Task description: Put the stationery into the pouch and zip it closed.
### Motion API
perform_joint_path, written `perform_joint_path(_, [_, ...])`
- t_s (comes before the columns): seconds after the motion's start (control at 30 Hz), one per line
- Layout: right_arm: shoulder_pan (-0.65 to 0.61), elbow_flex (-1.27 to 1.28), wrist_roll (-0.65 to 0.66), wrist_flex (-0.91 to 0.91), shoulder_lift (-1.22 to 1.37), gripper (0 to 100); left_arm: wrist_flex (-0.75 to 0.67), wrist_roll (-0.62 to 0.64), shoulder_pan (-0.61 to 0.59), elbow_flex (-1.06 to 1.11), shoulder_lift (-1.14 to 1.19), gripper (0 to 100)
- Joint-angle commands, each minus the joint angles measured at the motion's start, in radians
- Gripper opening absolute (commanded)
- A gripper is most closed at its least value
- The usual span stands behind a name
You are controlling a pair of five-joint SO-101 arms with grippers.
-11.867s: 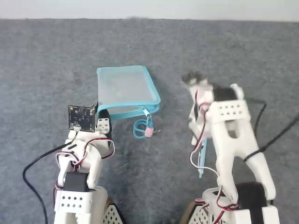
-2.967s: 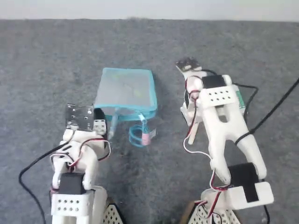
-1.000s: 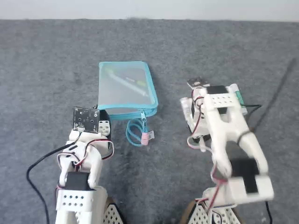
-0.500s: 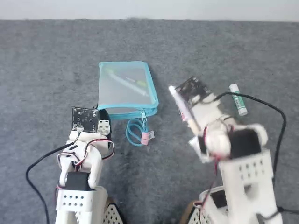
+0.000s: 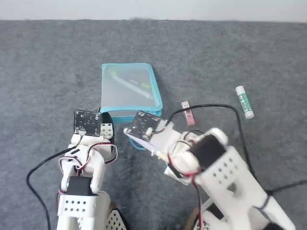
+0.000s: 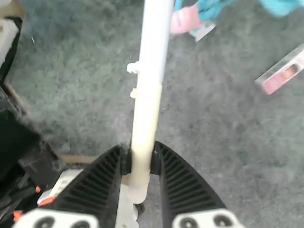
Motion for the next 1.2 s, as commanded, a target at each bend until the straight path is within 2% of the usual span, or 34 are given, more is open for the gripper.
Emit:
perform_joint_path(0.0, [-0.007,-0.064,0.006,0.022,0.12,0.6,-0.04,0.026,0.009,-0.013,0.008,1])
perform_joint_path(0.3, [0.09,-0.27,-0.026,0.03,0.309,0.7,-0.038,0.025,0.009,-0.012,0.008,1])
perform_joint_path(0.6, [0.097,-0.396,-0.035,0.024,0.456,0.7,-0.038,0.021,0.011,-0.012,0.008,1])
perform_joint_path(0.73, [0.097,-0.551,-0.078,0.033,0.578,0.7,-0.037,0.021,0.023,-0.01,0.008,1])
perform_joint_path(0.93, [0.099,-0.825,-0.13,0.033,0.837,0.7,-0.011,-0.011,0.118,-0.001,0.005,1])
perform_joint_path(1.17, [0.143,-1.158,-0.252,0.033,1.058,1.2,-0.009,-0.017,0.118,0.001,0.002,1])
